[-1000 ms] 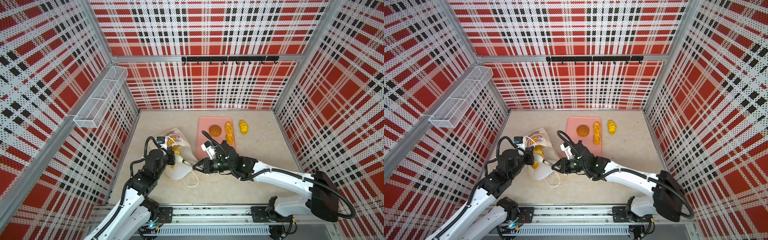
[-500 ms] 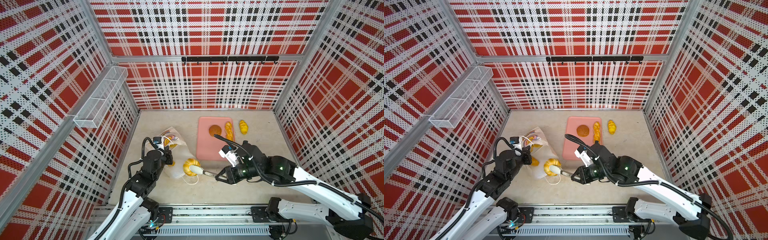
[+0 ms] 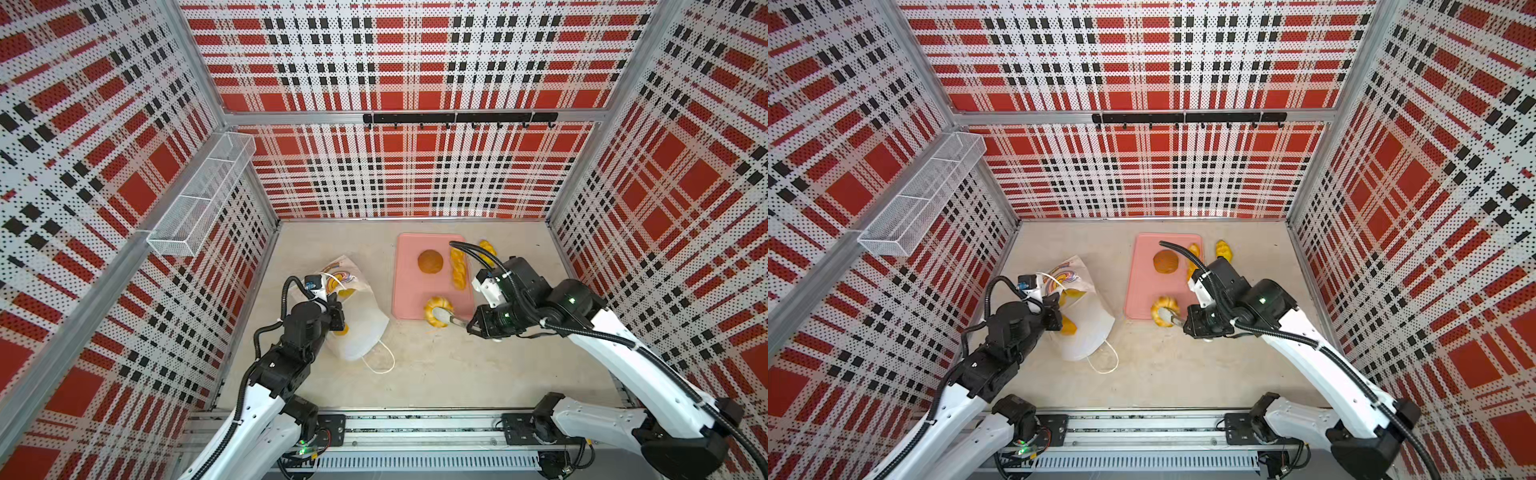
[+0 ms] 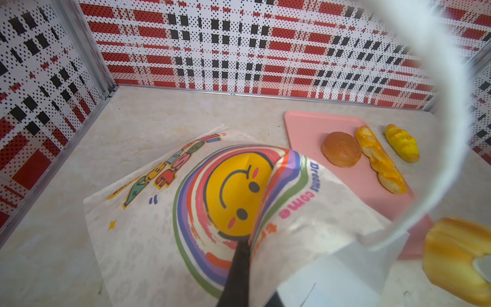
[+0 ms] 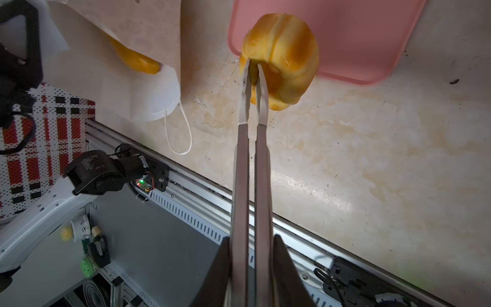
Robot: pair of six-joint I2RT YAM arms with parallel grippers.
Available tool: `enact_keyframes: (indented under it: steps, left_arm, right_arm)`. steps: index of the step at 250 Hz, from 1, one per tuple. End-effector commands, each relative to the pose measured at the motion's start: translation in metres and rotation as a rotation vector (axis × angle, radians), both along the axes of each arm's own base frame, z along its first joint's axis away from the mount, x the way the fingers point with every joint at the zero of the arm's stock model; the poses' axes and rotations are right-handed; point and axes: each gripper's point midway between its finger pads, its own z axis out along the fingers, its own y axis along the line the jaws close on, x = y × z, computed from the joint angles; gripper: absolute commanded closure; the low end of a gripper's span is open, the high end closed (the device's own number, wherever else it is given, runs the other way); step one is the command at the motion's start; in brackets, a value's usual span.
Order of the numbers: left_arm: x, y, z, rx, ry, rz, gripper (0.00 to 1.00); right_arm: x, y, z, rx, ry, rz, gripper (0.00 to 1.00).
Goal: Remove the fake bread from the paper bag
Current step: 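Carry the ring bread onto the tray and open the tongs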
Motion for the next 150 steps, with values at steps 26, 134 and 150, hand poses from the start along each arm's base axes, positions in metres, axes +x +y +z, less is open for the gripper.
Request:
enact_keyframes:
  steps: [26,134,150]
  left_arm:
    - [0.0,-0.001,0.003,-0.036,-0.007,0.0,1.0]
    - [0.0,-0.002,0.002,-0.034,-0.001,-0.004,1.0]
    - [0.001,-0.002,0.002,-0.034,0.0,-0.004,1.0]
  right_arm:
    - [0.044,0.006,-0.01,-0.048,-0.051,0.055,1.0]
    - [0.101,0.008,-0.031,-0.079,-0.083,0.012,1.0]
    - [0.106,0.009,-0.033,-0.064,-0.084,0.005,1.0]
